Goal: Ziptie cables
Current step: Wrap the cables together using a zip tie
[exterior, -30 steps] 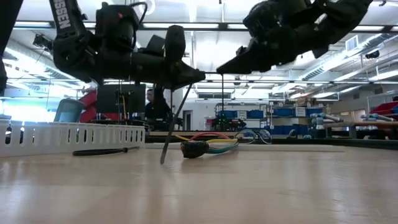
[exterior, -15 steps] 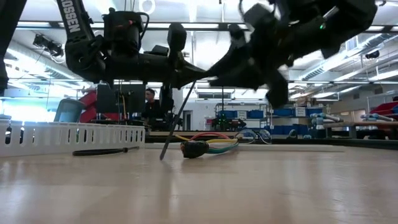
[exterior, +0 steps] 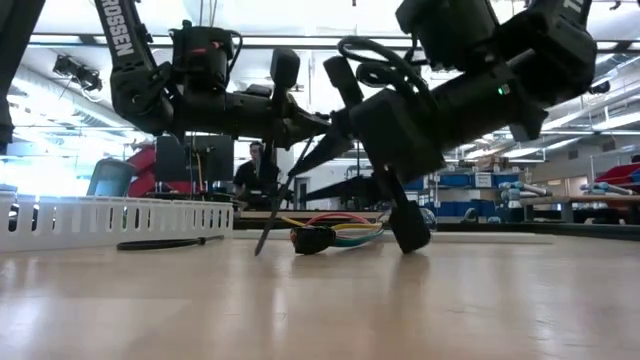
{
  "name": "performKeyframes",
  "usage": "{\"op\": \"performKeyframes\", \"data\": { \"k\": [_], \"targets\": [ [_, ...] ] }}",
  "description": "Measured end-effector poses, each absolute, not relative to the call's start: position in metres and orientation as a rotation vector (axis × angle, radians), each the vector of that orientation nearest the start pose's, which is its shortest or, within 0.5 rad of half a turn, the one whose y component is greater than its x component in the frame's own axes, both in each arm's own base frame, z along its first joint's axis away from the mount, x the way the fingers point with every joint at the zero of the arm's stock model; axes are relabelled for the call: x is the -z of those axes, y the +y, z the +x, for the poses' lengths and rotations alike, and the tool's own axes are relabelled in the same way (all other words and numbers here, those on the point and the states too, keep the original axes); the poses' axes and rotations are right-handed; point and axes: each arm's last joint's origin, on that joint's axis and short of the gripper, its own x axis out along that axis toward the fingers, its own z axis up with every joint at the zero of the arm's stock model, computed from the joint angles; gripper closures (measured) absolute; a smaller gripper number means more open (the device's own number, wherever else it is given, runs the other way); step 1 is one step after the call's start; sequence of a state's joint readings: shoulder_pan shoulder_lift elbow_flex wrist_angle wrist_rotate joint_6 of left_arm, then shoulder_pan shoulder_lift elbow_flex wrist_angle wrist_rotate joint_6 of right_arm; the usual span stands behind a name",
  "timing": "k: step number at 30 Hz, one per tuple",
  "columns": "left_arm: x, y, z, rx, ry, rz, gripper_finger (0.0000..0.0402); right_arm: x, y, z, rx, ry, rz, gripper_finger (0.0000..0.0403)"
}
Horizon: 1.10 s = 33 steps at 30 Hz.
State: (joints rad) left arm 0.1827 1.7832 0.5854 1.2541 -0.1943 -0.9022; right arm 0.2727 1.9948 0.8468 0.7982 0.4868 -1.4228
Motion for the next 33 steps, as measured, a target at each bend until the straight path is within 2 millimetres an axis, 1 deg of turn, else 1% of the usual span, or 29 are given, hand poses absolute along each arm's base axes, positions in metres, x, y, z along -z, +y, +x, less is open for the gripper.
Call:
{"op": "performKeyframes", "data": {
  "k": [4, 8, 11, 18, 25, 28, 33],
  "targets": [
    [-0.16, 0.063, 0.311, -0.326, -0.219, -0.9, 0.0401, -0.112, 0.091, 0.362, -0.047, 0.402, -1.556, 0.0292],
    [-0.16, 0.063, 0.311, -0.327, -0.223, -0.91, 0.0401, -0.113, 0.092, 0.363, -0.1, 0.343, -1.561, 0.0292],
    [-0.161, 0.063, 0.31, -0.322, -0.237, -0.927, 0.0401, -0.111, 0.089, 0.364, -0.15, 0.326, -1.555, 0.0292],
    [-0.162, 0.063, 0.311, -0.332, -0.252, -0.942, 0.0401, -0.111, 0.085, 0.365, -0.187, 0.298, -1.547, 0.0292],
    [-0.172, 0.065, 0.32, -0.307, -0.286, -0.962, 0.0401, -0.11, 0.08, 0.366, -0.211, 0.305, -1.563, 0.0293],
    [-0.175, 0.064, 0.322, -0.28, -0.285, -0.962, 0.0401, -0.109, 0.079, 0.366, -0.218, 0.317, -1.565, 0.0303],
    [-0.174, 0.064, 0.322, -0.262, -0.265, -0.964, 0.0401, -0.108, 0.082, 0.364, -0.18, 0.365, -1.58, 0.0335]
  ]
}}
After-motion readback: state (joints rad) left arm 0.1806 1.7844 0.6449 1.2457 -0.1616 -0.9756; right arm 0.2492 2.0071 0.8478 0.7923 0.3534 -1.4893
